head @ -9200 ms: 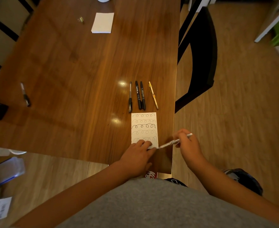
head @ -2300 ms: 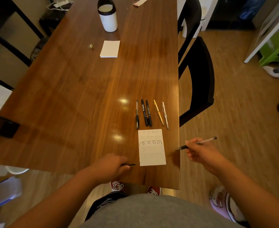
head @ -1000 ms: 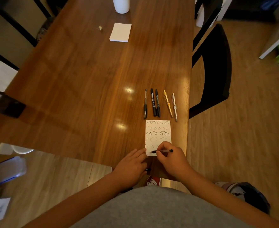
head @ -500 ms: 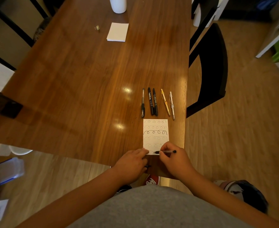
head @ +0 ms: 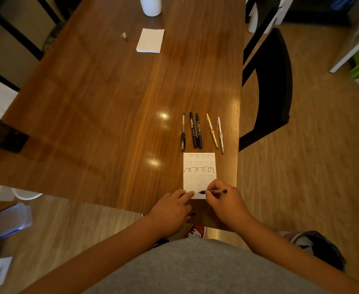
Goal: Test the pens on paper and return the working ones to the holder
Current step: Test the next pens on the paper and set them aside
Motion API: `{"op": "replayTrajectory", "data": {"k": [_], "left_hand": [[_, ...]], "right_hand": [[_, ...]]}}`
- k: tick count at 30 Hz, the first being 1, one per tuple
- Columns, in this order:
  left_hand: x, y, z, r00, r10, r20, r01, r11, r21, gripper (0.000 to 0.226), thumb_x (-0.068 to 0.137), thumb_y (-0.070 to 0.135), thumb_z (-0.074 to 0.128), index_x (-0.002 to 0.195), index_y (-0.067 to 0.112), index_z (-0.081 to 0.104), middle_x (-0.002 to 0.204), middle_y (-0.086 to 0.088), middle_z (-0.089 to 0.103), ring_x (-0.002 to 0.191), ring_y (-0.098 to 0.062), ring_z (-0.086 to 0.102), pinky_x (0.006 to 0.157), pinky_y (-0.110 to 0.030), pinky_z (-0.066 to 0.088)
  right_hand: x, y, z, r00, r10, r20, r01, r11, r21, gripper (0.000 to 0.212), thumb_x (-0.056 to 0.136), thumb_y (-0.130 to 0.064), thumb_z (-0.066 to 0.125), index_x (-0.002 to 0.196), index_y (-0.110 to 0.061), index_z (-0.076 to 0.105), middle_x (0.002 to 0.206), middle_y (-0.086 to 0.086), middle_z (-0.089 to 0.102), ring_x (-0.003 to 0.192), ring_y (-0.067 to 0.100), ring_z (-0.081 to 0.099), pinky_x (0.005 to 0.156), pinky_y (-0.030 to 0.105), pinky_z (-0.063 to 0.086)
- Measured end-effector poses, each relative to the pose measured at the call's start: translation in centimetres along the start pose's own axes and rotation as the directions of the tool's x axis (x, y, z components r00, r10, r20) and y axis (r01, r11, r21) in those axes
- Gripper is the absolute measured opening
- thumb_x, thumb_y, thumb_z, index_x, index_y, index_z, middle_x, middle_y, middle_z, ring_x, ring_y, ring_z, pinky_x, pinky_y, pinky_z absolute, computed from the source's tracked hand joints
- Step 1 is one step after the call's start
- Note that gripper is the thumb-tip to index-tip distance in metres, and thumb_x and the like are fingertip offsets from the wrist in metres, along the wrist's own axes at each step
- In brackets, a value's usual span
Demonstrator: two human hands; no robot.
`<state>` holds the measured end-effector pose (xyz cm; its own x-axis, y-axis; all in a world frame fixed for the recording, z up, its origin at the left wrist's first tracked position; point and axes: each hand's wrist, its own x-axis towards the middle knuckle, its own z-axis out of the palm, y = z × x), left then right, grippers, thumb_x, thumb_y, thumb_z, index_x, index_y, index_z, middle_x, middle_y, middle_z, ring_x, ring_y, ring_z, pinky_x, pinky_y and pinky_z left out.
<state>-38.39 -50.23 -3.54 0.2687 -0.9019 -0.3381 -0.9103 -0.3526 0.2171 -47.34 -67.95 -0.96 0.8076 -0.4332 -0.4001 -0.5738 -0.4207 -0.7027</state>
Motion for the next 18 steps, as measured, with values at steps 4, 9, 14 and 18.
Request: {"op": "replayTrajectory", "data": {"k": [4, 9, 14, 18], "left_hand": [[0.5, 0.5, 0.4, 0.997, -0.003, -0.076, 0.001, 0.999, -0.035, 0.034, 0.097, 0.038, 0.047, 0.118, 0.015, 0.061, 0.149, -0.01, 0.037, 0.137, -0.025, 0.031, 0.112, -0.042, 0.027], [0.9, 0.7, 0.3, 0.993, -0.03, -0.115, 0.016, 0.993, -0.121, 0.033, 0.098, 0.039, 0.045, 0.113, 0.014, 0.06, 0.14, -0.008, 0.041, 0.127, -0.02, 0.039, 0.103, -0.036, 0.039], [1.2, 0.7, 0.1, 1.0, -0.005, -0.017, 0.004, 0.999, -0.051, 0.035, 0.099, 0.04, 0.041, 0.118, 0.017, 0.059, 0.159, -0.007, 0.019, 0.143, -0.027, 0.02, 0.11, -0.045, 0.031], [1.6, 0.9, 0.0, 1.0, -0.004, -0.005, 0.004, 0.999, -0.036, 0.036, 0.099, 0.04, 0.041, 0.12, 0.018, 0.061, 0.159, -0.005, 0.02, 0.143, -0.028, 0.019, 0.111, -0.046, 0.028]], "right_hand": [[0.0, 0.5, -0.2, 1.0, 0.002, -0.022, -0.003, 0.999, -0.036, 0.006, 0.093, -0.03, 0.061, 0.088, -0.031, 0.058, 0.081, -0.016, 0.06, 0.073, 0.006, 0.059, 0.058, 0.015, 0.046], [-0.3, 1.1, -0.7, 0.999, 0.019, -0.032, -0.019, 1.0, -0.015, 0.005, 0.092, -0.028, 0.062, 0.088, -0.028, 0.06, 0.081, -0.016, 0.061, 0.073, 0.005, 0.059, 0.057, 0.015, 0.047], [-0.8, 1.4, -0.9, 0.999, 0.032, -0.024, -0.032, 0.999, -0.003, 0.003, 0.093, -0.028, 0.062, 0.09, -0.028, 0.061, 0.082, -0.014, 0.062, 0.075, 0.008, 0.06, 0.062, 0.019, 0.052], [-1.1, 1.3, -0.9, 1.0, 0.016, -0.005, -0.016, 1.0, 0.0, 0.002, 0.093, -0.029, 0.061, 0.091, -0.028, 0.061, 0.083, -0.01, 0.064, 0.075, 0.008, 0.061, 0.065, 0.02, 0.054]]}}
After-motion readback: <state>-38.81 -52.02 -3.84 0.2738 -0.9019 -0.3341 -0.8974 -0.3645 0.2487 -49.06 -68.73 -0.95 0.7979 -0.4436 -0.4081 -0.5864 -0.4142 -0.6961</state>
